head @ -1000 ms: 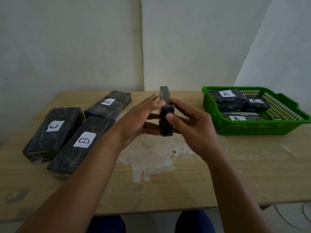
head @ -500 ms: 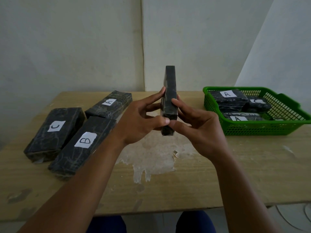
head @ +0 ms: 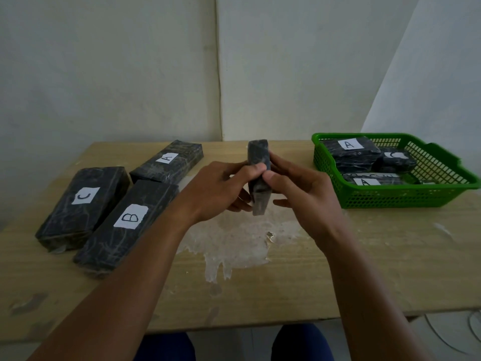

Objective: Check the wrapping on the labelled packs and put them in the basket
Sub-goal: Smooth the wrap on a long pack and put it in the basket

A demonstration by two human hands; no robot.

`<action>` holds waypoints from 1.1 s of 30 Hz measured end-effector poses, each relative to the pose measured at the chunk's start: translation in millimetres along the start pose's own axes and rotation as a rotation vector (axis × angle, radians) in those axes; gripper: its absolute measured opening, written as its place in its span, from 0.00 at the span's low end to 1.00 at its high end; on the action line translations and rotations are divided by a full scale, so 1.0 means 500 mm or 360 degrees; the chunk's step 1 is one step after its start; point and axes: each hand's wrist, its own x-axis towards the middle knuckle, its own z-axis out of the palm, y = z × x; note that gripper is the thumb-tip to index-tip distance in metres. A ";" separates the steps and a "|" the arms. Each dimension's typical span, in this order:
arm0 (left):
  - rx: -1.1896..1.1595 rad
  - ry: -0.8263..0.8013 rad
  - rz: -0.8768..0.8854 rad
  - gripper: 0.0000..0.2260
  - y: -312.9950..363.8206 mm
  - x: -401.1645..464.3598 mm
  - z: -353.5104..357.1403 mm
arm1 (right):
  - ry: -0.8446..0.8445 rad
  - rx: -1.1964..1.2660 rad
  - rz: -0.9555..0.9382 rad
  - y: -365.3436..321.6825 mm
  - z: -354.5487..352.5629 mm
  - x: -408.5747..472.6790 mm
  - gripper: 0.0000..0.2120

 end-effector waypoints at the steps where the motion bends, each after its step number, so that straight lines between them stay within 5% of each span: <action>1: 0.0026 0.0008 0.0010 0.17 0.000 0.001 -0.001 | 0.0034 0.0044 0.0054 -0.003 0.002 0.001 0.18; 6: 0.0078 0.0048 -0.0057 0.25 0.002 0.003 0.006 | 0.0132 0.0081 0.0254 -0.017 0.014 0.012 0.05; 16: 0.0039 0.0152 -0.0154 0.25 0.006 0.008 0.013 | 0.0094 -0.0054 0.0212 -0.022 0.025 0.018 0.10; 22: -0.0148 0.0127 -0.0258 0.30 0.008 0.013 -0.002 | -0.0162 -0.0276 0.0081 -0.001 0.022 0.006 0.32; 33: -0.0217 0.0126 0.0268 0.25 -0.012 0.009 -0.004 | -0.0005 0.0099 0.0096 0.015 0.008 0.007 0.30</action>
